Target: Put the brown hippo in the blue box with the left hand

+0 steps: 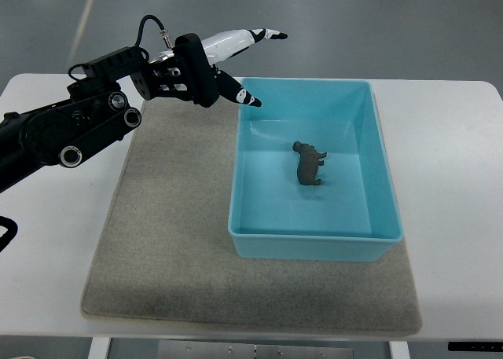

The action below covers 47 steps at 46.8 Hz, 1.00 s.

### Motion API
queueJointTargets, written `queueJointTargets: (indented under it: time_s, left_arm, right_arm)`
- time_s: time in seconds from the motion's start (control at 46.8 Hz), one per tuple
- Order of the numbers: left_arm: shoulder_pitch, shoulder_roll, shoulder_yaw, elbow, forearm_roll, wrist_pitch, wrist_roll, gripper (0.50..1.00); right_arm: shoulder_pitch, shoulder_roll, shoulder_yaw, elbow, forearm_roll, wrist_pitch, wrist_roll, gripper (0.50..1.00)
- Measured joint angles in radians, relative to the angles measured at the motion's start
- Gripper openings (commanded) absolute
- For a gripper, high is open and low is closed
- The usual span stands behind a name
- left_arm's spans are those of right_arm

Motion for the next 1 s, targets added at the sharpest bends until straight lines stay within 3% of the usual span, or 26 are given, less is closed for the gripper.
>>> queueJointTargets:
  time_s: [0.235,0.706,1.005]
  left_arm:
    - [0.000,0.002,0.000,0.080,-0.149,0.058,0.000,0.996]
    - [0.006,0.002,0.005,0.224,-0.648,0.051,0.003,0.996]
    - [-0.001,-0.007,-0.001,0.250,-0.965,0.062,0.004,0.996]
  right_arm:
    - [0.000,0.000,0.000,0.000,0.000,0.000,0.000,0.936]
    - [0.000,0.000,0.000,0.000,0.000,0.000,0.000,0.936]
    - [0.000,0.000,0.000,0.000,0.000,0.000,0.000,0.936]
